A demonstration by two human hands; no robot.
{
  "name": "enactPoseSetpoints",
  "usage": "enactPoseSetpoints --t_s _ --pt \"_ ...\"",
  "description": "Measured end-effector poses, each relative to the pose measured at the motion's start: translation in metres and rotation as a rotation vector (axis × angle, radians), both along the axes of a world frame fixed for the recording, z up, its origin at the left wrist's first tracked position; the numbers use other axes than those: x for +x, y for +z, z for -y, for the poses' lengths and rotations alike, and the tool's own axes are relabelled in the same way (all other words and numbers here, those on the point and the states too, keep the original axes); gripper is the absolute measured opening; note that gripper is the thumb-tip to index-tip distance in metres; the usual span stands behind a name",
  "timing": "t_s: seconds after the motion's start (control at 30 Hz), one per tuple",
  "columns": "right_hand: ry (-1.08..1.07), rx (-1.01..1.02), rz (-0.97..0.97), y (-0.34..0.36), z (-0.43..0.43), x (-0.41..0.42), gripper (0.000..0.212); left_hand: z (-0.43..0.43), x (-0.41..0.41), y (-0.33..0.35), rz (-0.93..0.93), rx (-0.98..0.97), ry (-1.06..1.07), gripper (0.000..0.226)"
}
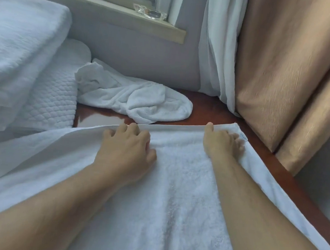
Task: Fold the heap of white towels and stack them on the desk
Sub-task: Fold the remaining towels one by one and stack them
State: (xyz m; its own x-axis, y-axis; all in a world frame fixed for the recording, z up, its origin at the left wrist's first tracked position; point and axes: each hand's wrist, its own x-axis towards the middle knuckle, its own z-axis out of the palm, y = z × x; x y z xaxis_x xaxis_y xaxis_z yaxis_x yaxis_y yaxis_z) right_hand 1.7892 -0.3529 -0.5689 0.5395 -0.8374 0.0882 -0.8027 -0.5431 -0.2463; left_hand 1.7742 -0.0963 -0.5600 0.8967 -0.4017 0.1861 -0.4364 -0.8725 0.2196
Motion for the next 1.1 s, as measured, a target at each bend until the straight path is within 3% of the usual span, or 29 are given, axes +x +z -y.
enactPoseSetpoints --t_s 0.33,0.47,0.7,0.93,1.1 --pt "0.250 -0.112 0.462 0.018 0.002 -0.004 0.027 -0.019 0.027 0.000 0.077 -0.323 -0.069 0.035" --pt "0.257 -0.005 0.403 0.013 -0.001 -0.003 0.039 -0.019 0.029 -0.003 0.070 -0.282 -0.006 0.047" --pt "0.200 0.075 0.486 0.010 0.001 -0.002 0.045 -0.019 0.029 -0.003 0.046 -0.280 0.100 0.034" --pt "0.208 -0.013 0.518 0.008 0.002 0.000 0.048 -0.022 0.030 0.001 0.065 -0.284 0.097 0.030" --pt "0.123 -0.096 0.460 0.018 0.004 -0.001 0.054 -0.020 0.021 0.012 0.112 -0.271 0.069 0.012"
